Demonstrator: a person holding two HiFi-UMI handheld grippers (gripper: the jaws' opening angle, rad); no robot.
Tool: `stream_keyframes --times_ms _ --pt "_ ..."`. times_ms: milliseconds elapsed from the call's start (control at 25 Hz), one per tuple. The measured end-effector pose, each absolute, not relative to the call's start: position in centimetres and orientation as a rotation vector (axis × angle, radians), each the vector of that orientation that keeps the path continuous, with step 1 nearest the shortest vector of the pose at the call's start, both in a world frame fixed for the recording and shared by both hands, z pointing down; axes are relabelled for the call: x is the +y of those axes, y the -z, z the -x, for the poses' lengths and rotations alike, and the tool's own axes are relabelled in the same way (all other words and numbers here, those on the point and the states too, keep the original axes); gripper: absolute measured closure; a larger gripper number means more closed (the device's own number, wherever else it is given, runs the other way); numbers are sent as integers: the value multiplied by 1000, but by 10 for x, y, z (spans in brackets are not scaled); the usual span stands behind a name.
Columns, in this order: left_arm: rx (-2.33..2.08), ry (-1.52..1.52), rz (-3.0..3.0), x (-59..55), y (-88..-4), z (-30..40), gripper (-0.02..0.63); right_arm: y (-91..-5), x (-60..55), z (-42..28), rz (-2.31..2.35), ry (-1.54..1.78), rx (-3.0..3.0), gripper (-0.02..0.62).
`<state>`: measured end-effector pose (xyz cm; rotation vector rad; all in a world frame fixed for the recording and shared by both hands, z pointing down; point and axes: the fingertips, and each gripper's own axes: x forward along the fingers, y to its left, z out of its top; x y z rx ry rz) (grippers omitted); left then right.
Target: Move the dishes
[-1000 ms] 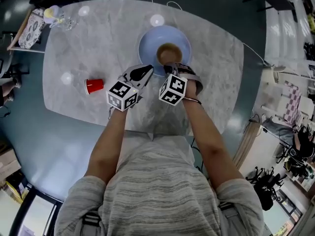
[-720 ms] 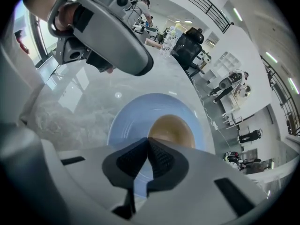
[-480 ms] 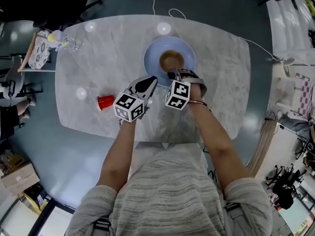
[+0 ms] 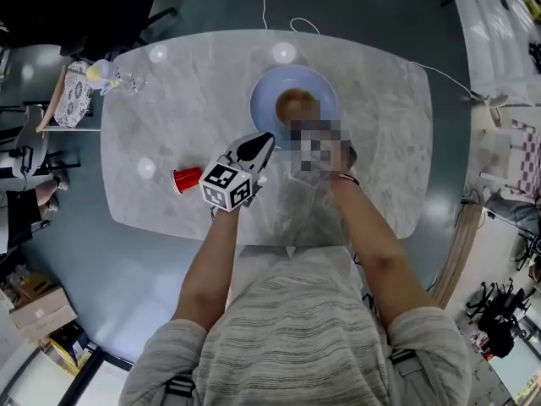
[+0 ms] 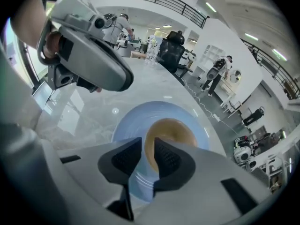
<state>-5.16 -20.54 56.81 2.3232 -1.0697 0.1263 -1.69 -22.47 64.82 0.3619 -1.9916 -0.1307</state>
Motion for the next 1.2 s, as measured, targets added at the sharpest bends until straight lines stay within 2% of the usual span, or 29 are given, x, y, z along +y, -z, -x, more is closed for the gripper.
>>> stream_keyframes --times_ms 560,760,960,1200 --pt "-1142 -74 -2330 -184 -541 78 571 -591 -205 57 -591 -115 -2249 506" --pt "-1177 -85 -2336 -164 -534 91 571 -569 -193 73 -652 -199 -2353 532" --pt "-1220 -96 -2348 -138 -525 113 571 -554 -176 97 -620 -183 -2423 558" --pt "-1299 -89 -2308 -104 -527 153 571 -554 -141 147 -422 -96 -2422 560"
